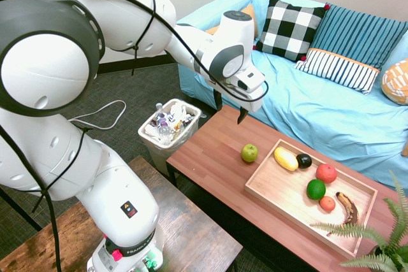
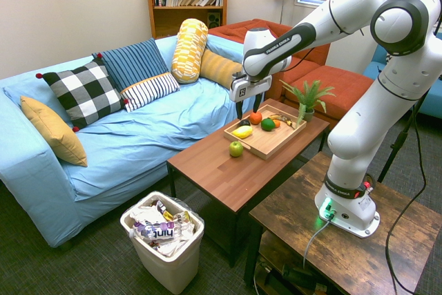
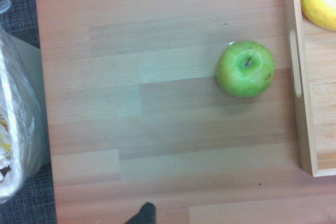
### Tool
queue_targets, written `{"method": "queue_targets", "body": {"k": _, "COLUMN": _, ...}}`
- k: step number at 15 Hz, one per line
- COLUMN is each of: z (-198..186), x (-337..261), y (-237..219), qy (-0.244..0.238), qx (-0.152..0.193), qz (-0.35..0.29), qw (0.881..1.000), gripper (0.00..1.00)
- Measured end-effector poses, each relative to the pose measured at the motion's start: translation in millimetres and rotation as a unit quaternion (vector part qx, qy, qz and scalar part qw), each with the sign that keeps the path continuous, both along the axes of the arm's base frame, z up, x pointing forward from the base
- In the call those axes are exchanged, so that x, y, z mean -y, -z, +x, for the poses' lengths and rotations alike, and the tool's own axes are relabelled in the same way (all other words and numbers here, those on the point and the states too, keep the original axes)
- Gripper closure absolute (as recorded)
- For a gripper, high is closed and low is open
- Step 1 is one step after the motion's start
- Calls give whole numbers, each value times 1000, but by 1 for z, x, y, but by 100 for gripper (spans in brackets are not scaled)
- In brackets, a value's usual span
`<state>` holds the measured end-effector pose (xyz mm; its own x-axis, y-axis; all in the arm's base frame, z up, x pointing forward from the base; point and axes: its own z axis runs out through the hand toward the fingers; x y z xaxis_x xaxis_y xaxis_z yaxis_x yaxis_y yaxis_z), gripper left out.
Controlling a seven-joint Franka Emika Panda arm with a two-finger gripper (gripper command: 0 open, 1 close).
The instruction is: Put the apple in the tray
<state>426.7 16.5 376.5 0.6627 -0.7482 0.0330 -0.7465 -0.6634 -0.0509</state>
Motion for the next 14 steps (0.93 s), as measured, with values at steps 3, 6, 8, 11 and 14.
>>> {"method": "queue_targets", "body": {"k": 3, "z": 6, "x": 1, "y": 1, "qy": 6, "qx": 0, "qz": -1, "qw": 1000, "gripper": 0}}
{"method": "queue_targets", "body": {"k": 6, "z": 40, "x": 15, "y": 12, "qy": 29, "qx": 1, "qz": 0, "qw": 1000, "gripper": 0}}
{"method": "queue_targets", "body": {"k": 8, "z": 70, "x": 12, "y": 40, "qy": 40, "qx": -8, "qz": -6, "qw": 999, "gripper": 0}}
{"method": "queue_targets", "body": {"k": 11, "z": 103, "x": 1, "y": 91, "qy": 68, "qx": -19, "qz": -30, "qw": 997, "gripper": 0}}
{"method": "queue_targets", "body": {"k": 14, "z": 124, "x": 7, "y": 123, "qy": 101, "qx": -26, "qz": -48, "qw": 993, "gripper": 0}}
